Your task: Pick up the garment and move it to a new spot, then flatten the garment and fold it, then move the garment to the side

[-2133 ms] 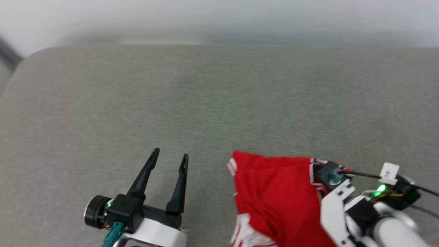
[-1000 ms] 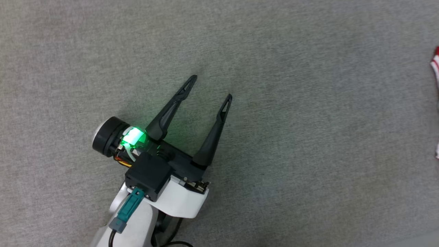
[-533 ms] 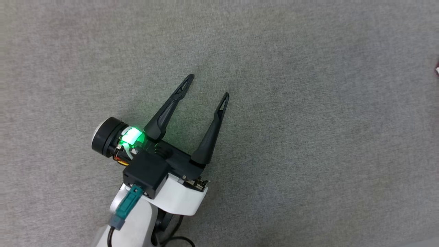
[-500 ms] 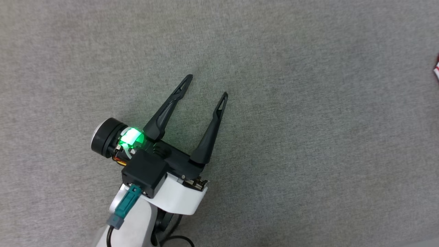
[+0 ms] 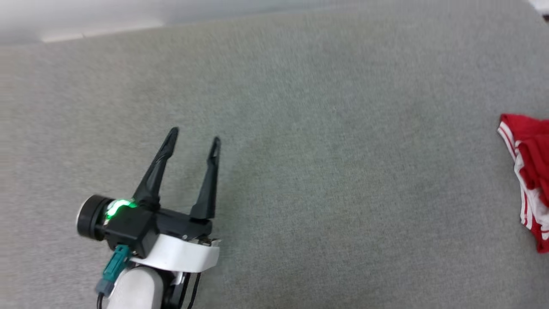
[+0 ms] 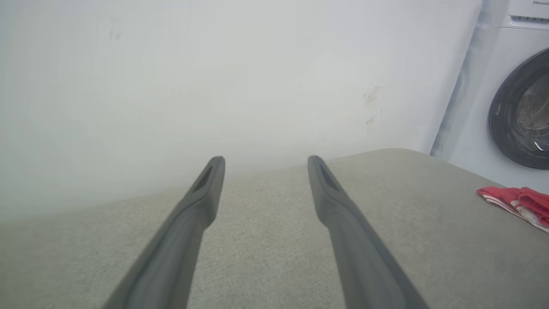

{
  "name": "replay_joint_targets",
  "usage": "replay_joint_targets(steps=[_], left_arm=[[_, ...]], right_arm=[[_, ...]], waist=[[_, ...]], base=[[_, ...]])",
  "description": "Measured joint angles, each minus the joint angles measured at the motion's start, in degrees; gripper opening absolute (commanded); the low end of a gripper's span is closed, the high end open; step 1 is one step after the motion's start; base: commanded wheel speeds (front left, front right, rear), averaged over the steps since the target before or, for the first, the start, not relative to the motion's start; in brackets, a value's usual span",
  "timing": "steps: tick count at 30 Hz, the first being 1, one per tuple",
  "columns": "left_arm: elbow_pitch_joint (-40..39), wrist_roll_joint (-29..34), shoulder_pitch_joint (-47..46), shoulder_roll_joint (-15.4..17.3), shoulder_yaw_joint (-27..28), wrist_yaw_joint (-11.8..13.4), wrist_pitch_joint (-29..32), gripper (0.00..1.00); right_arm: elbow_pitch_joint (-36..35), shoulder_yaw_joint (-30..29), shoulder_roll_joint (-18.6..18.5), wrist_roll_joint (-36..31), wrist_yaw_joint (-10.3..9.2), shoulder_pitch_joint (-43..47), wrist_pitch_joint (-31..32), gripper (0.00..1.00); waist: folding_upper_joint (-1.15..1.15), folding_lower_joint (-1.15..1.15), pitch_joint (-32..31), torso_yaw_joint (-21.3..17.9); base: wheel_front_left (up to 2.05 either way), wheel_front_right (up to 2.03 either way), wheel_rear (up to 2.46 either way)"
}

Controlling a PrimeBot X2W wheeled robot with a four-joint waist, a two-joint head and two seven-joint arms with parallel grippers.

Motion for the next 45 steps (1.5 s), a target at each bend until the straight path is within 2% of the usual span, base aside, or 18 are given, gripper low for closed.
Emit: replay_joint_targets(steps=[11,23,33,45], left_arm=[[1.1,-1.0,6.9,-1.3,7.1,0.5,0.0,1.0],[3.6,-1.8,11.5,-2.4,9.2,-0.4,0.0,1.0],[8.5,-3.1,12.5,-2.7,10.5,-1.2,0.0,1.0],[9.9,-3.4,12.7,-2.8,10.5,-1.7,0.0,1.0]], right_arm=[[-12.7,-0.8,13.9,4.5,0.0,10.9,-9.8,1.0],[-18.5,-0.5,26.5,7.8,0.0,23.8,-18.5,1.0],[-12.6,1.0,28.8,8.7,0.0,26.6,-26.0,1.0],[-9.6,2.0,29.0,10.9,-0.01,26.8,-27.7,1.0]], waist=[[0.0,-0.01,-10.9,4.4],[0.0,-0.01,-15.5,8.8],[0.0,0.0,-16.6,9.2],[0.0,0.0,-17.2,9.4]], base=[[0.0,0.0,0.0],[0.0,0.0,0.0],[0.0,0.0,0.0],[0.0,0.0,0.0]])
